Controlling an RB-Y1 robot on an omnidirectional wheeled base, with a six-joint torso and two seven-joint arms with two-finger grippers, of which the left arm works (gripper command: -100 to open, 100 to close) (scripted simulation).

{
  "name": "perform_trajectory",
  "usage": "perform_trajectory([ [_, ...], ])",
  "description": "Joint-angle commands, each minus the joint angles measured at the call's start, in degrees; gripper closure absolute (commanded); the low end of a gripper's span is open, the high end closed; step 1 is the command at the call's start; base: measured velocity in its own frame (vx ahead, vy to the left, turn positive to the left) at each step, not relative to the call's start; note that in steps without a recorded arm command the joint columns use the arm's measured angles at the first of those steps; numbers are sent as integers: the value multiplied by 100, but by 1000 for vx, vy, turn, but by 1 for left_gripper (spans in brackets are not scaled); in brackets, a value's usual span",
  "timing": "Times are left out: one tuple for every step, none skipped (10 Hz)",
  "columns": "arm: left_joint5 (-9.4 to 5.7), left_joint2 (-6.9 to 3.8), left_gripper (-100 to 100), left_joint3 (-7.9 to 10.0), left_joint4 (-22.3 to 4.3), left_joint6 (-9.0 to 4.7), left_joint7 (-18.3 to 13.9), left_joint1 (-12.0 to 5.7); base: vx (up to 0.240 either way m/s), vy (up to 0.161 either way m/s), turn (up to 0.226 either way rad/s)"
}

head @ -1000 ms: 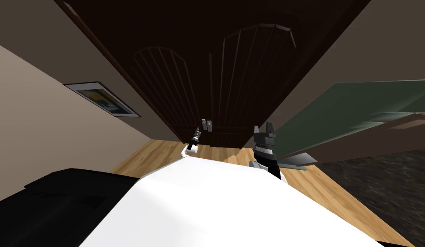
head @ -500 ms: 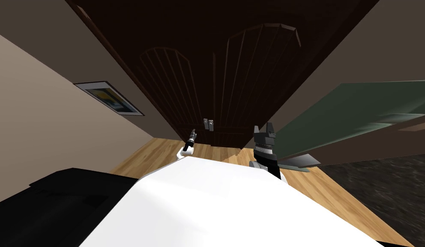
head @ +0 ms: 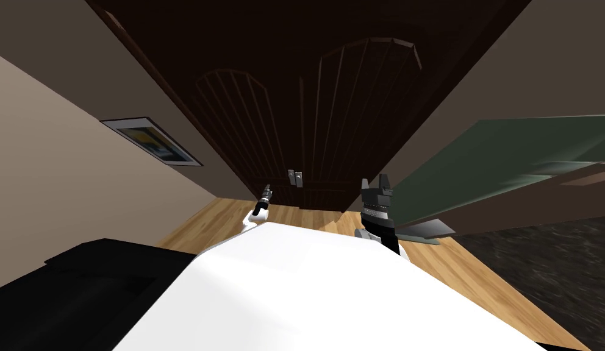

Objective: Pull the door open

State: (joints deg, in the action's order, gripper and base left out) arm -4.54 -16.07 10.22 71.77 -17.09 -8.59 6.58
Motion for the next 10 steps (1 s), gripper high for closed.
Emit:
perform_trajectory([
  [-57, -120, -100, 106, -57, -27, -72, 15, 165, 22, -113],
  [-67, -133, -100, 109, -78, -38, -89, -12, 175, 47, -105],
  [-79, -136, -100, 91, -99, -56, -112, -65, 177, 37, -112],
  [-83, -124, -100, 61, -105, -69, -125, -108, 193, 13, -132],
  [-83, -97, -100, 12, -102, -82, -137, -161, 188, -16, -156],
  [-79, -56, -100, -57, -90, -96, -147, -222, 170, -51, -164],
  [-73, -5, -100, -136, -73, -109, -156, -288, 184, -55, -160],
  [-62, 59, -100, -231, -46, -122, -161, -358, 193, -124, -209],
  [-54, 103, -100, -297, -28, -131, -164, -406, 190, -155, -167],
  [-75, 15, -100, -251, -32, -83, -190, -392, 84, -64, -19],
])
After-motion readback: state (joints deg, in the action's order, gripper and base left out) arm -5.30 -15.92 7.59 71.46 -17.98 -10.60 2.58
